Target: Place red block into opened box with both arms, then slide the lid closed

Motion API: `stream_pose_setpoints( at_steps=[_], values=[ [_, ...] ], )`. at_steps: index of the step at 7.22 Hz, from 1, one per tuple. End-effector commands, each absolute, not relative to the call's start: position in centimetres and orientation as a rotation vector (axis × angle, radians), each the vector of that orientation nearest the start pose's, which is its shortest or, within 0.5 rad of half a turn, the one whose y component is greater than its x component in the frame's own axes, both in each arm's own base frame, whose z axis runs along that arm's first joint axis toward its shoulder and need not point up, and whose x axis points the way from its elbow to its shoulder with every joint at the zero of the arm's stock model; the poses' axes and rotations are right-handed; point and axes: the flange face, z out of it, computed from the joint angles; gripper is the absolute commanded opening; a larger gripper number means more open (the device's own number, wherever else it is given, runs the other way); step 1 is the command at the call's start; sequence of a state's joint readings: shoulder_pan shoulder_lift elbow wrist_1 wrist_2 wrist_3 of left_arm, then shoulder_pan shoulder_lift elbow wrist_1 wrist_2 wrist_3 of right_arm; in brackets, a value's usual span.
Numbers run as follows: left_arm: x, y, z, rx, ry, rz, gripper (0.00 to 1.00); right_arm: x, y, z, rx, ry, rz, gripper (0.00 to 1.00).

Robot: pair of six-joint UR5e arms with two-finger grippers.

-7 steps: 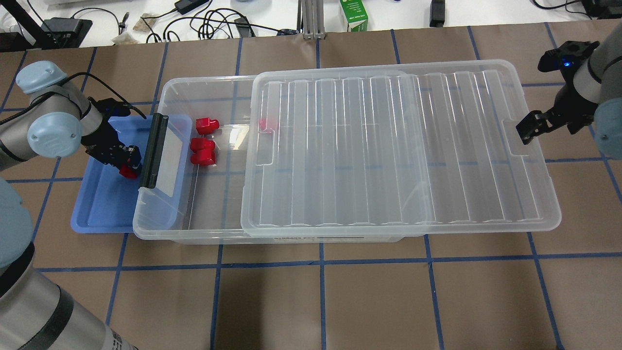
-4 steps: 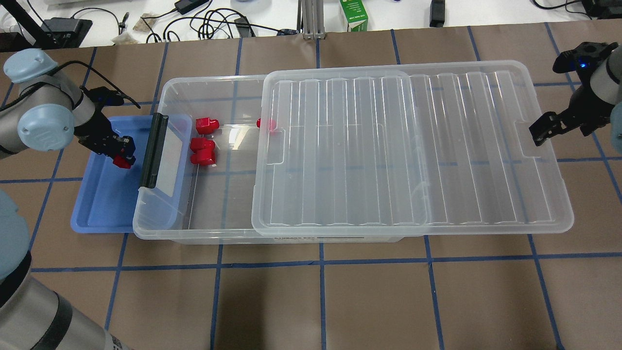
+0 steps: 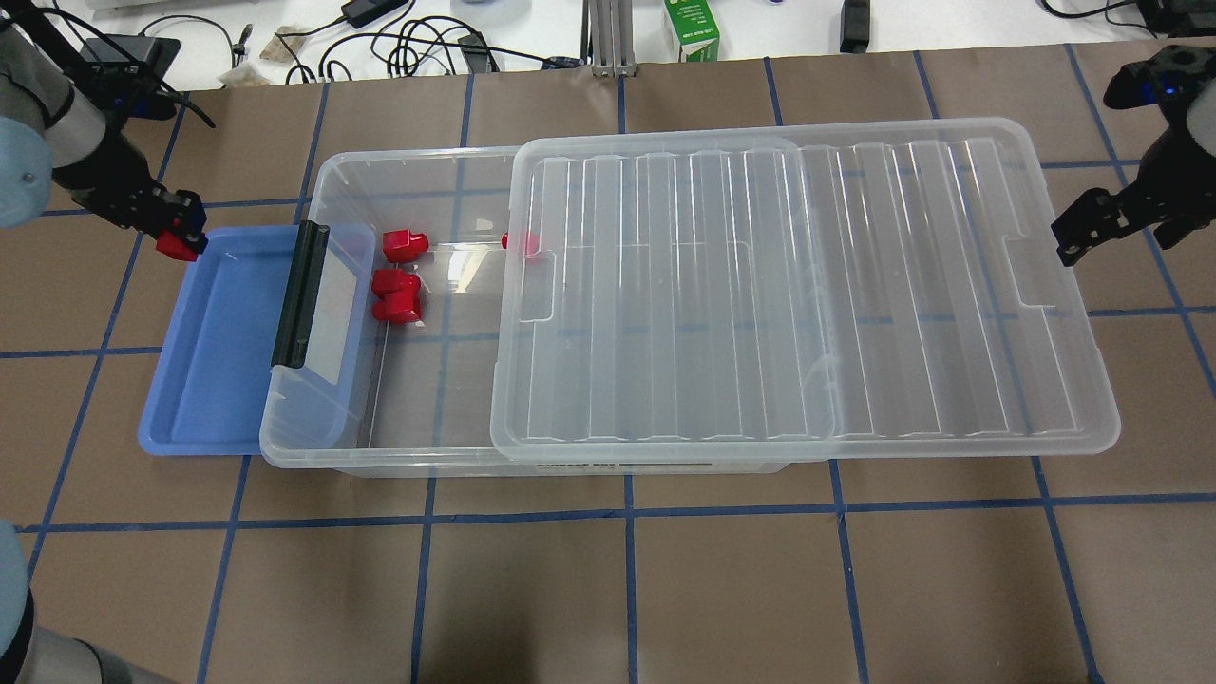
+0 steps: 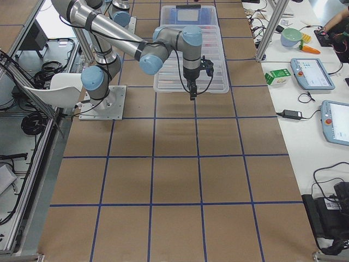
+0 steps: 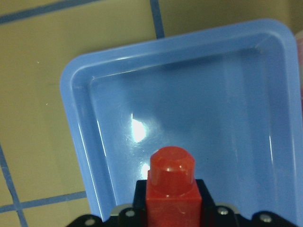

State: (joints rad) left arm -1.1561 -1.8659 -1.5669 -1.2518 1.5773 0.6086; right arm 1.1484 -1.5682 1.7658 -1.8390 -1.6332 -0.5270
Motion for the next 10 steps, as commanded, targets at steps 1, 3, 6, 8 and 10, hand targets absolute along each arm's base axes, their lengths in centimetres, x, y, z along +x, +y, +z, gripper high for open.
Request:
stream_pose_setpoints(
  at_steps=[1,3,6,8,10],
  values=[
    [8.8,-58.7,43.4,0.338,3.094,-0.079,0.00,-7.4,-47.9,51.3,-0.151,3.207,-0.016,1.00],
    [3.2,-57.8,45.1,0.352,3.102,-0.129,0.00,-6.0,-45.0,55.8,-0.146,3.201,-0.037,1.00],
    [-5.0,-57.0,41.0,0.232,3.176,-0.029,0.00,-0.5,-46.2,55.3,-0.003,3.161,-0.069,1.00],
    [-9.1,-55.6,37.1,0.181,3.188,0.091,0.00,7.3,-47.0,54.4,0.040,3.182,-0.059,1.00],
    [-11.2,-54.6,34.5,0.207,3.187,0.148,0.00,11.1,-47.3,53.7,0.095,3.186,-0.078,1.00]
  ],
)
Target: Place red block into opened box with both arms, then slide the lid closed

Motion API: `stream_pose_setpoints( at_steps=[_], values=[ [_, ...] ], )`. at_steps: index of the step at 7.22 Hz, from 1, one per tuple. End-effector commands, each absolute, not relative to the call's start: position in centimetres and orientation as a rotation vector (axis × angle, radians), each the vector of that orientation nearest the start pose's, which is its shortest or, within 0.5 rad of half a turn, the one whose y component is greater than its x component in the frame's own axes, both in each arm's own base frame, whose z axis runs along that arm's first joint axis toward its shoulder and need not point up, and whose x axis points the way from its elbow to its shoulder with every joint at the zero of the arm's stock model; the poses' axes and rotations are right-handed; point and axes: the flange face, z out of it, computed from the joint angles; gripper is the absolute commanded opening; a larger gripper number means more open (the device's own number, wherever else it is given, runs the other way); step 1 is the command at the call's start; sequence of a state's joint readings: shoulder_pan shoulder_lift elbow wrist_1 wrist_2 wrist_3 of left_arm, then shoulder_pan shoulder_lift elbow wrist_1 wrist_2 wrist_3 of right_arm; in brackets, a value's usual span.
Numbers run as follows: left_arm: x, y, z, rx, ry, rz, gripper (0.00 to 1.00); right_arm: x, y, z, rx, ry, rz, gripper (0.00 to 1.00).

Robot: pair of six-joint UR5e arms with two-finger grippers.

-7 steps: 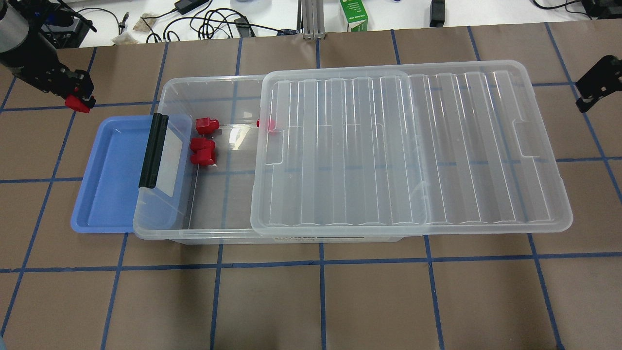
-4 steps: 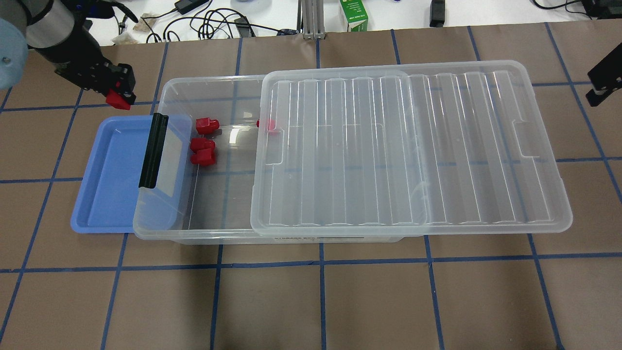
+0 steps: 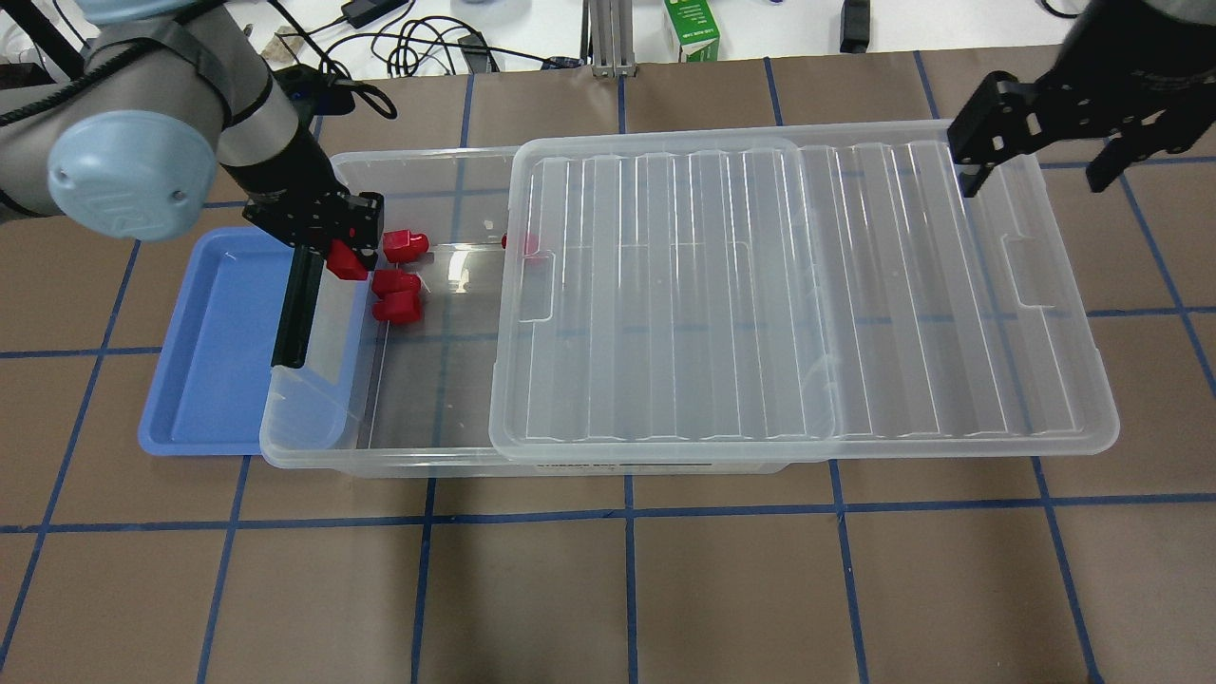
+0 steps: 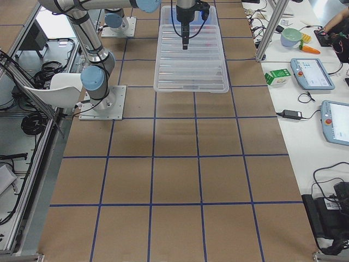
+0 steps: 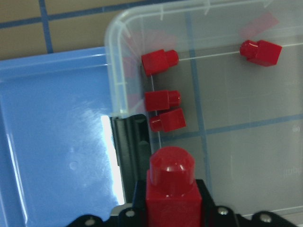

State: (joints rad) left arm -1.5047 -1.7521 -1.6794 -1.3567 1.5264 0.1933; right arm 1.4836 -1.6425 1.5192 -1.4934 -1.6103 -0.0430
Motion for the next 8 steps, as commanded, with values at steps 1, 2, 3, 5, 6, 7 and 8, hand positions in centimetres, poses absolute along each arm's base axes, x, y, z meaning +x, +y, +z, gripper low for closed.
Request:
stream_pose_setpoints(
  at_steps=[1,2,3,5,6,7,8],
  values=[
    [-11.3,-54.1,32.4,0.207,3.188,0.162,0.00,10.8,-47.3,53.7,0.094,3.215,-0.080,1.00],
    [-11.4,-53.6,30.5,0.202,3.190,0.167,0.00,10.6,-47.2,53.8,0.091,3.233,-0.078,1.00],
    [-11.4,-53.6,28.9,0.158,3.194,0.171,0.00,10.6,-47.3,53.8,0.083,3.234,-0.080,1.00],
    [-11.9,-54.2,26.5,0.148,3.239,0.219,0.00,10.6,-47.3,53.8,0.073,3.234,-0.077,1.00],
    [-12.1,-54.7,25.2,0.155,3.237,0.219,0.00,10.6,-47.3,53.8,0.073,3.234,-0.077,1.00],
    [-12.1,-55.2,24.2,0.165,3.236,0.221,0.00,10.6,-47.3,53.8,0.073,3.234,-0.077,1.00],
    [-12.0,-55.3,23.4,0.170,3.232,0.239,0.00,10.6,-47.3,53.8,0.073,3.234,-0.077,1.00]
  ],
)
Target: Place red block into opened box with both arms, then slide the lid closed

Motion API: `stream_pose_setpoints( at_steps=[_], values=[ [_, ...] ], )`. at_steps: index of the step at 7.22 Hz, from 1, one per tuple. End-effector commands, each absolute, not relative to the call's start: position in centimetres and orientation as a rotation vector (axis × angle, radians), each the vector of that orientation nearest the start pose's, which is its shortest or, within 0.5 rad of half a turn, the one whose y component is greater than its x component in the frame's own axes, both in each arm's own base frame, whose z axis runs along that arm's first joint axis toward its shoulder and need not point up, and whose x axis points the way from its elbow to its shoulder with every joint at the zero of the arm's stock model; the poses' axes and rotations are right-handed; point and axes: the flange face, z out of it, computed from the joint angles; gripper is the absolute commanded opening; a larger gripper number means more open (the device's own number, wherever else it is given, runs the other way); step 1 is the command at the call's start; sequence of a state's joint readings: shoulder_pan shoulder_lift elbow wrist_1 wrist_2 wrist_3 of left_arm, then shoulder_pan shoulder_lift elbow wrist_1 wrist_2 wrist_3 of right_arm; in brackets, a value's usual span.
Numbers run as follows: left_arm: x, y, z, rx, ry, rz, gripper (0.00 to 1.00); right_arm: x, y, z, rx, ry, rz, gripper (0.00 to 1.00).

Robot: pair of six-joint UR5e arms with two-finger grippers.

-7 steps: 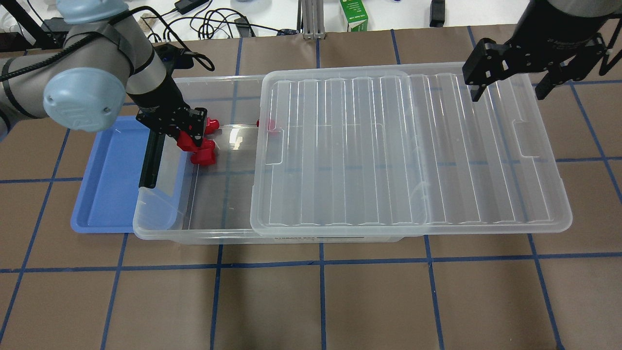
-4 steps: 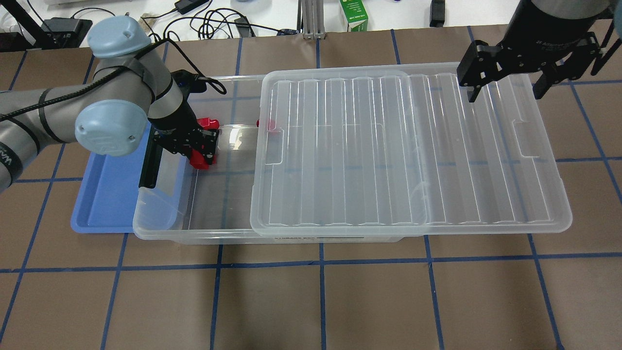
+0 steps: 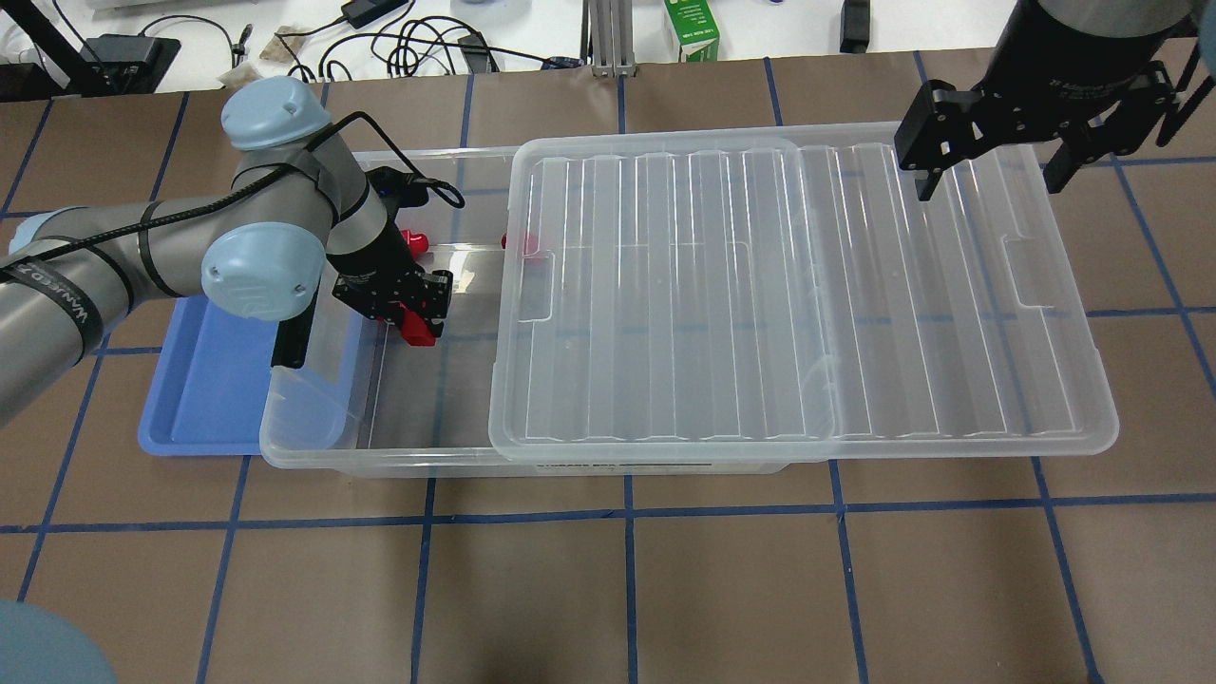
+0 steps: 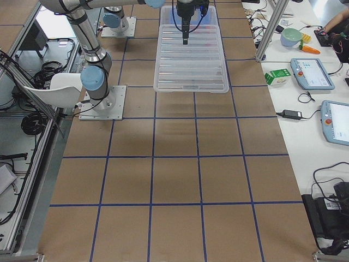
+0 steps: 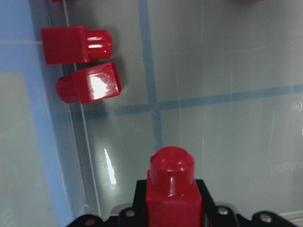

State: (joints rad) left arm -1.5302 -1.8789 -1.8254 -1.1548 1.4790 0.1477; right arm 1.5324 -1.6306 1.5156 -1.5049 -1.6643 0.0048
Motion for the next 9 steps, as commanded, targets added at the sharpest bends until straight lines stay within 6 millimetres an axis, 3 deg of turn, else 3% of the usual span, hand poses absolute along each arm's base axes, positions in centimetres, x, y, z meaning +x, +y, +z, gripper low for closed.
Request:
stream_pose_setpoints(
  at_steps=[1,5,6,7,8,9],
  values=[
    [-12.1,-55.4,22.4,0.174,3.232,0.261,0.00,10.6,-47.3,53.8,0.073,3.234,-0.077,1.00],
    [-11.9,-55.8,19.8,0.179,3.224,0.315,0.00,10.6,-47.3,53.7,0.071,3.234,-0.074,1.00],
    [-11.9,-56.0,19.1,0.182,3.224,0.315,0.04,10.6,-47.3,53.7,0.070,3.234,-0.069,1.00],
    [-11.9,-56.1,18.7,0.184,3.222,0.323,0.12,10.6,-47.3,53.7,0.068,3.234,-0.072,1.00],
    [-11.9,-56.1,18.4,0.179,3.223,0.330,0.36,10.6,-47.3,53.6,0.068,3.233,-0.069,1.00],
    [-12.0,-56.0,18.2,0.178,3.222,0.336,0.42,10.5,-47.3,53.7,0.068,3.233,-0.071,1.00]
  ],
)
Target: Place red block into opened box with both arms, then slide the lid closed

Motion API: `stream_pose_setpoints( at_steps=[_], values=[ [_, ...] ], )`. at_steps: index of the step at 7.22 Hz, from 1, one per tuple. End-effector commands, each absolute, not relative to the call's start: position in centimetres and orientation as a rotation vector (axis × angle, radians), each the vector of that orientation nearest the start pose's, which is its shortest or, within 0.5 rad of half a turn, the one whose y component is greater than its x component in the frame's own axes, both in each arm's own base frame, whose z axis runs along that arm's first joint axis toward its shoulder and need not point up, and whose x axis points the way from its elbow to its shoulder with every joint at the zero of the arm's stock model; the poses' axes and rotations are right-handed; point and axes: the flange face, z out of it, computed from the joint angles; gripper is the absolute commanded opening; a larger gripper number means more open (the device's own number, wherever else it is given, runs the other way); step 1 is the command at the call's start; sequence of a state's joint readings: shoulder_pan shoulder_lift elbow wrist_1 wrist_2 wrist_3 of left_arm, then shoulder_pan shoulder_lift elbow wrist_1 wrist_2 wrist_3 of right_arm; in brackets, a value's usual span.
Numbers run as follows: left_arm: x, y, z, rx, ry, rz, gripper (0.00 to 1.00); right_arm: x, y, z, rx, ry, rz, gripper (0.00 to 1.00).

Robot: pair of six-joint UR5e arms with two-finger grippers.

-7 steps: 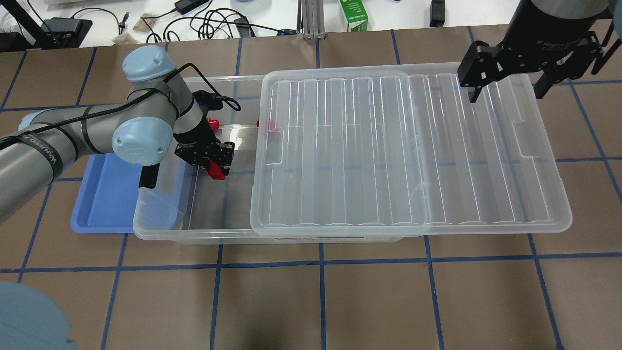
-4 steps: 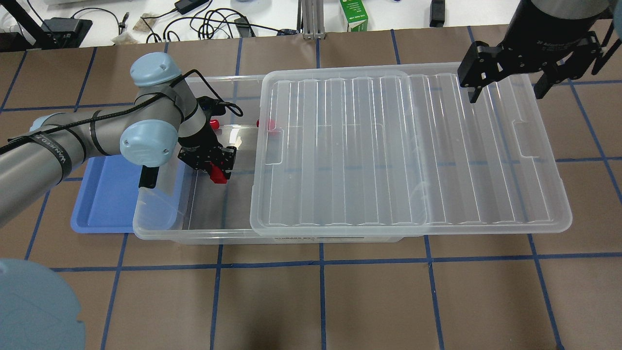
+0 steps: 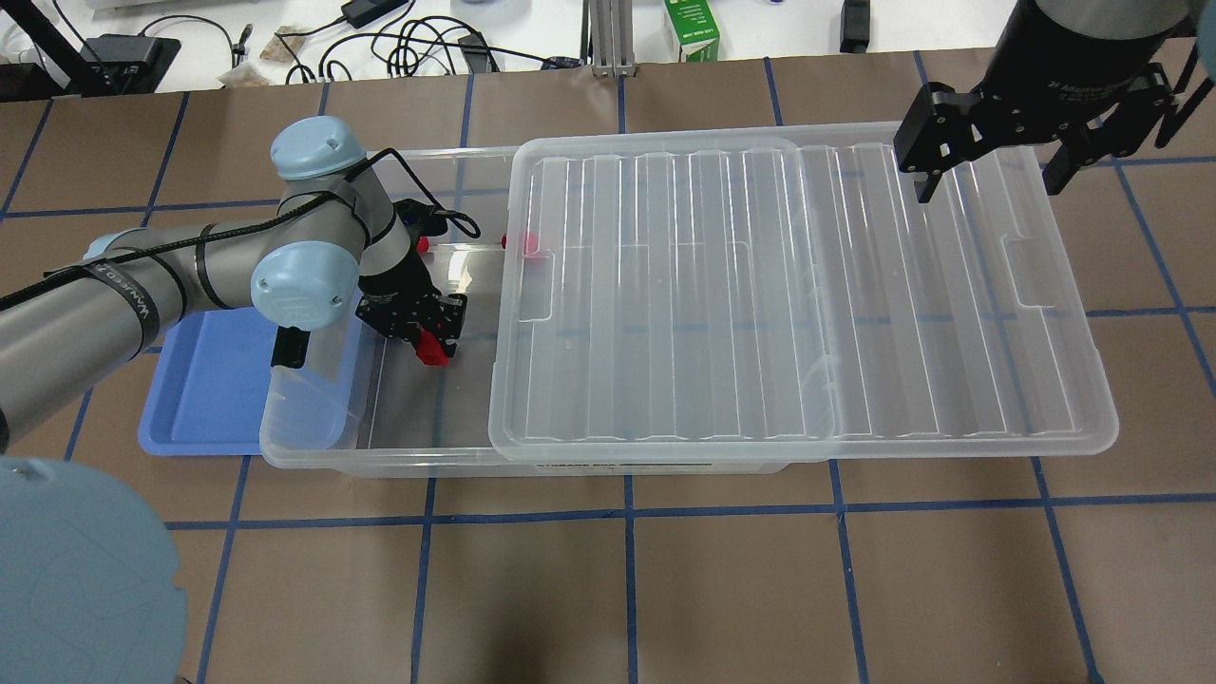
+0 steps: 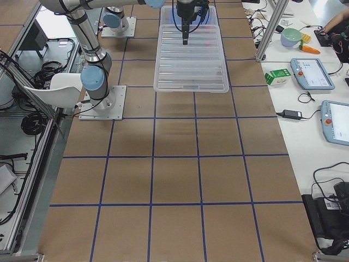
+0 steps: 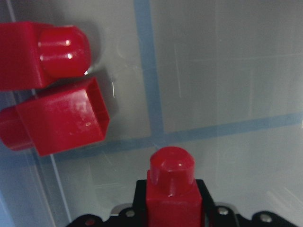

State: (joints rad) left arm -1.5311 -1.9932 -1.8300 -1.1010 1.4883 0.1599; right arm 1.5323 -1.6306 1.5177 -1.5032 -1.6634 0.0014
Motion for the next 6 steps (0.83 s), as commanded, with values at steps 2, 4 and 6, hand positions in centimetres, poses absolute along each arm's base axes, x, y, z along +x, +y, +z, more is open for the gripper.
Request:
stream_pose_setpoints(
  at_steps=[2,4,6],
  values=[
    [-11.9,-56.1,18.0,0.158,3.224,0.339,0.77,10.5,-47.2,53.9,0.080,3.231,-0.074,1.00],
    [-12.0,-56.6,18.6,0.160,3.225,0.309,1.00,10.5,-46.8,54.2,0.090,3.231,-0.072,1.00],
    [-12.3,-57.1,23.2,0.174,3.222,0.209,1.00,10.5,-46.9,53.5,0.065,3.235,-0.054,1.00]
  ],
)
